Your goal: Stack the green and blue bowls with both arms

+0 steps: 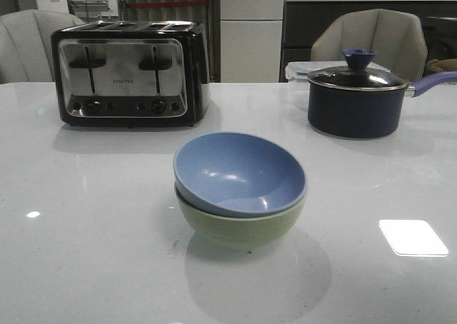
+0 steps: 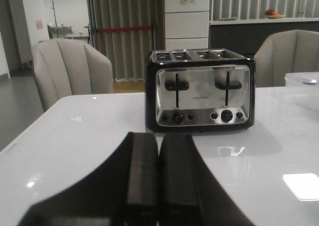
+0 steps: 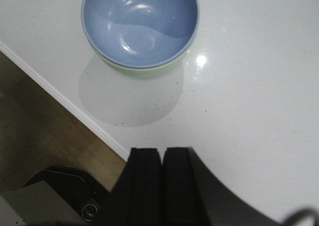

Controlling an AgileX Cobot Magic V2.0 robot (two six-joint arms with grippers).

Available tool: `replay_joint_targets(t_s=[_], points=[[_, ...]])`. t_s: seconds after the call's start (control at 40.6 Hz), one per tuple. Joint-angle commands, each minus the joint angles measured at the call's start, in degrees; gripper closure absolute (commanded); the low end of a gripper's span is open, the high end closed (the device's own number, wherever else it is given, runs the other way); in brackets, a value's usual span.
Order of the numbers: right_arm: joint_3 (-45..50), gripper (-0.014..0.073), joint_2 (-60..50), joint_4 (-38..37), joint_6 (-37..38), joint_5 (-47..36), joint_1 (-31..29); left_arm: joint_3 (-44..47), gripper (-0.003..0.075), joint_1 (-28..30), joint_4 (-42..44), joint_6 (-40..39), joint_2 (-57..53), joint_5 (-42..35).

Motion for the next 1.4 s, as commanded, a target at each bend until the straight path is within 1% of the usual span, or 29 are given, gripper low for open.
replay_joint_targets(t_s=[0.0,1.058,1.107,1.23,1.378], points=[[-1.5,0.0541,-0.4,0.3,-0.5,-2.9,0.1,0.2,0.0627,0.1,-0.6,-0.6,-1.2,-5.9],[-1.4,0.0541,-1.5,0.2,-0.5,-3.0,0.0,0.2,0.0627,0.1,-0.6,-0.6,-1.2,-5.8],[-1.0,0.0541,-3.3,0.1,-0.5,-3.5,-1.0,0.2,0.0627,0.1,-0.6,-0.6,-1.2,-5.8],[2.2,0.0541,-10.9,0.0,-0.5,-9.0,-6.8,0.2,0.0627,0.1,-0.6,-0.6,-1.2,-5.8],[11.3,0.0541,-22.0,0.0,-0.5,-21.6,-16.3,0.2,0.0627,0.1,-0.6,-0.6,-1.2,-5.8]])
